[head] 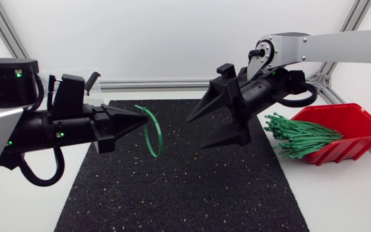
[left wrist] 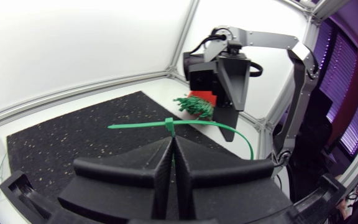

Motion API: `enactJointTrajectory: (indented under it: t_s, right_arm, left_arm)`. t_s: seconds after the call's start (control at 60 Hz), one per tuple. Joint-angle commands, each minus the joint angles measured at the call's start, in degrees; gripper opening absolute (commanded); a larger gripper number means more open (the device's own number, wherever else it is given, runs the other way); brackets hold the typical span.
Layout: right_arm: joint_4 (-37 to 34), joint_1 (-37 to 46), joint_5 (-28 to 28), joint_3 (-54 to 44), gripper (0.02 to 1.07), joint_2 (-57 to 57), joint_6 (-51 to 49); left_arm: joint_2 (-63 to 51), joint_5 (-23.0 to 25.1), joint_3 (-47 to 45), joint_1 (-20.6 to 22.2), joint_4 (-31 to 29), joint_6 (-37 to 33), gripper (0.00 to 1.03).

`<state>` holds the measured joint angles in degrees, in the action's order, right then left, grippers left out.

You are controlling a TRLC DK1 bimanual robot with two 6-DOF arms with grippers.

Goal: Take a green cable tie from the red box, thread the tail through the head to close it, then place it in the transparent bin on the left.

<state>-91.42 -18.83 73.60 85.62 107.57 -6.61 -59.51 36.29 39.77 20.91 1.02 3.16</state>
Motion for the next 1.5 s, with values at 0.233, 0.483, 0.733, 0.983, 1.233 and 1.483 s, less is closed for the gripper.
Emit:
enactJointTrajectory:
  t_s: [0.233,0.483,0.733,0.983,1.233,1.483]
  right_arm:
    - [35.4,6.7,-29.1,-10.1,1.03,-8.2,21.9]
    - [45.5,5.2,-51.5,-14.3,1.03,-16.4,18.1]
    - [45.6,6.6,-60.9,-13.6,1.03,-23.8,13.6]
    - [45.1,7.0,-63.3,-16.5,1.03,-30.0,11.9]
    - [44.7,6.4,-63.4,-19.9,1.03,-33.0,11.8]
    - [44.7,5.8,-63.4,-22.6,1.03,-35.5,11.8]
  left_arm:
    - [2.1,-3.5,7.8,-17.0,-11.5,-7.7,0.04]
    - [-4.2,-6.2,15.7,-30.6,-9.7,-8.7,0.04]
    - [-16.3,-14.3,28.6,-38.2,-6.8,-8.5,0.05]
    - [-29.9,-23.7,45.7,-40.0,-14.1,-8.6,0.05]
    - [-46.8,-29.1,65.6,-38.8,-34.2,-5.5,0.05]
    - [-59.8,-32.5,79.1,-36.9,-53.1,-5.6,0.26]
